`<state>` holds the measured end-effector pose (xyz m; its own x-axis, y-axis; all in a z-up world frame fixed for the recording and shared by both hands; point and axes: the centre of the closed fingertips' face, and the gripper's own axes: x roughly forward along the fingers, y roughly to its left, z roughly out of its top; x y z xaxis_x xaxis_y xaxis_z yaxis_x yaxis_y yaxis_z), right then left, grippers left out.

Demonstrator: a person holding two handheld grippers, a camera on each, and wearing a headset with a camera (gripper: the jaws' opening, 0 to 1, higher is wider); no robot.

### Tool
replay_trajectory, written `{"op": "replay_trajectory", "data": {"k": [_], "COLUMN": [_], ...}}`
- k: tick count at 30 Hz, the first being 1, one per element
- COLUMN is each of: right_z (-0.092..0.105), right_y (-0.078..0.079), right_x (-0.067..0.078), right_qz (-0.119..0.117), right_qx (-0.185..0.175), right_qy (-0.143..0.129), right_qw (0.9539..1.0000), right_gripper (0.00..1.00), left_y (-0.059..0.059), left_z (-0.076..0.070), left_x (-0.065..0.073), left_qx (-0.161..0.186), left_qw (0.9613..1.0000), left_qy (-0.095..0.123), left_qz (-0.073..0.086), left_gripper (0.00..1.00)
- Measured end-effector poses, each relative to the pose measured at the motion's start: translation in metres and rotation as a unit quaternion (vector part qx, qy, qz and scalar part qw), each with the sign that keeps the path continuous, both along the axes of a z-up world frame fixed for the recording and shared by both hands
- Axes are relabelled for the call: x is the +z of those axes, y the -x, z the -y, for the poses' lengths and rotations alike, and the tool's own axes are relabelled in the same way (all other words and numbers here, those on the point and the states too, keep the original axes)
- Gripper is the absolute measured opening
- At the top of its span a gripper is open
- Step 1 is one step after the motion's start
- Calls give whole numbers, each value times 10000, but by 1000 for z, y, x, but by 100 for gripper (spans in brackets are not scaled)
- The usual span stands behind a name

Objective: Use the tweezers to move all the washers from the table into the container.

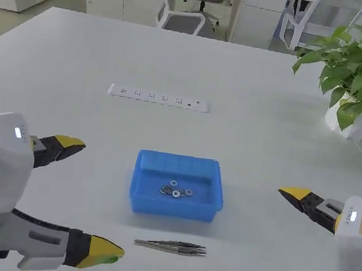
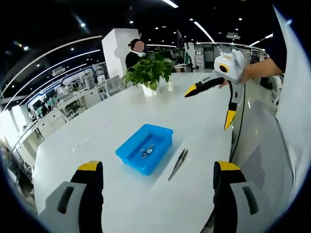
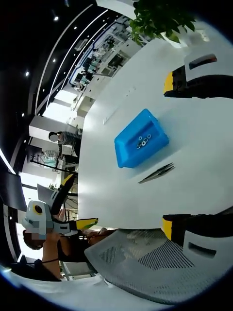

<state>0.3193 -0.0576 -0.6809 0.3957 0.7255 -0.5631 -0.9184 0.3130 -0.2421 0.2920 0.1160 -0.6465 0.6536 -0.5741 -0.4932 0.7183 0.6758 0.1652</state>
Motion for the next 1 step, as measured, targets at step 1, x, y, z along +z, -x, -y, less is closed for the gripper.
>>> {"op": "replay_trajectory", "data": {"k": [1], "right_z": [1], "right_y": [0], "right_x": [0], "right_qz": [-20], "right_qx": [-11], "right_qy": [-2], "right_qw": [10000], "right_gripper": [100], "left_y": [0], "left_z": [0], "left_x": [1], "left_qx": [-2], "left_qw": [10000], "left_qy": [33], "left_qz": [0], "left_gripper": [100]}}
